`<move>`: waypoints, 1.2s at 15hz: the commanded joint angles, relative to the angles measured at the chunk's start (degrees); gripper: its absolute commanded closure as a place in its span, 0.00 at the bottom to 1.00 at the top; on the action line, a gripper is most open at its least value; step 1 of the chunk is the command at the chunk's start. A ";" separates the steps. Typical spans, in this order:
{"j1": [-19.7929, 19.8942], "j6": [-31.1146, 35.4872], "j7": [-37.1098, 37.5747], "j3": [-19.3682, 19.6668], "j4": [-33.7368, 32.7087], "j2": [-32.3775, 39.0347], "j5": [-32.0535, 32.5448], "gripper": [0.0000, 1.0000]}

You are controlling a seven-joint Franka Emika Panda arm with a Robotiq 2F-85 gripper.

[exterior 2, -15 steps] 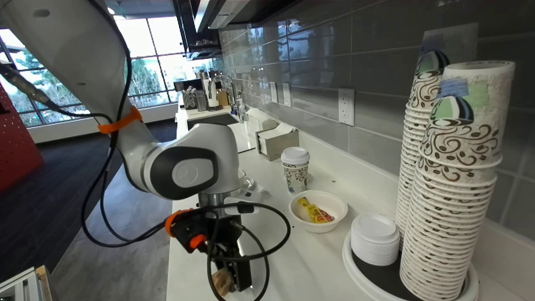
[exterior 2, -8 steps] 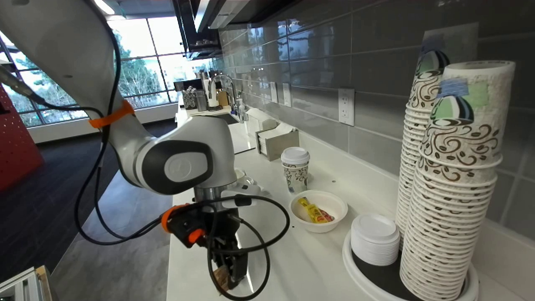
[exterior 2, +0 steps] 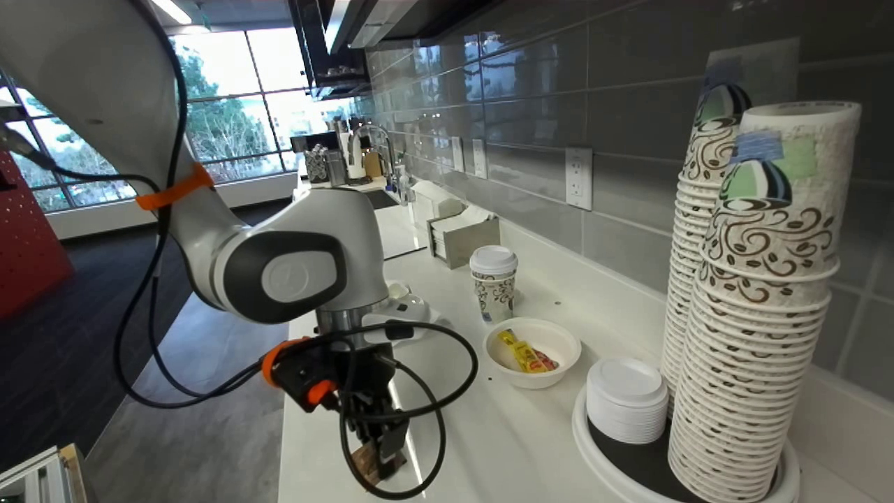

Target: Shift the brown sachet to the bowl

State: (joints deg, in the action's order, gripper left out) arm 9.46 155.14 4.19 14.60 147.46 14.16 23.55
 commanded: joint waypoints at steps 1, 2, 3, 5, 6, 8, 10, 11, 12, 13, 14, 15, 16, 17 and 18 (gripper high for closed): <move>-0.95 1.36 -0.68 0.64 2.50 -2.22 0.09 0.73; -0.97 1.48 -0.73 0.63 2.79 -2.51 0.13 0.73; -1.05 1.72 -0.58 0.72 3.07 -2.78 0.32 0.74; -1.12 1.80 -0.49 0.76 3.49 -3.29 0.50 0.76; -1.13 1.79 -0.46 0.75 3.68 -3.54 0.54 0.77; -1.21 1.87 -0.37 0.75 4.08 -3.93 0.60 0.78; -1.32 1.87 -0.23 0.76 4.48 -4.33 0.74 0.80; -1.42 1.85 -0.05 0.79 4.58 -4.48 0.87 0.83; -1.50 1.85 0.18 0.84 4.64 -4.65 1.02 0.85; -1.60 1.89 0.51 0.95 4.69 -4.82 1.35 0.91; -1.67 1.93 0.82 1.04 4.78 -5.07 1.61 0.91; -1.75 2.02 1.22 1.18 4.84 -5.29 1.93 0.96; -1.91 2.16 2.03 1.47 4.91 -5.60 2.56 0.99; -1.93 2.54 2.77 1.69 4.99 -5.98 2.84 0.99; -2.03 3.21 3.80 2.03 5.18 -6.55 3.36 1.00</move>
State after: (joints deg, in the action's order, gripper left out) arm 8.64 156.17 4.87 14.91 150.24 10.90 24.33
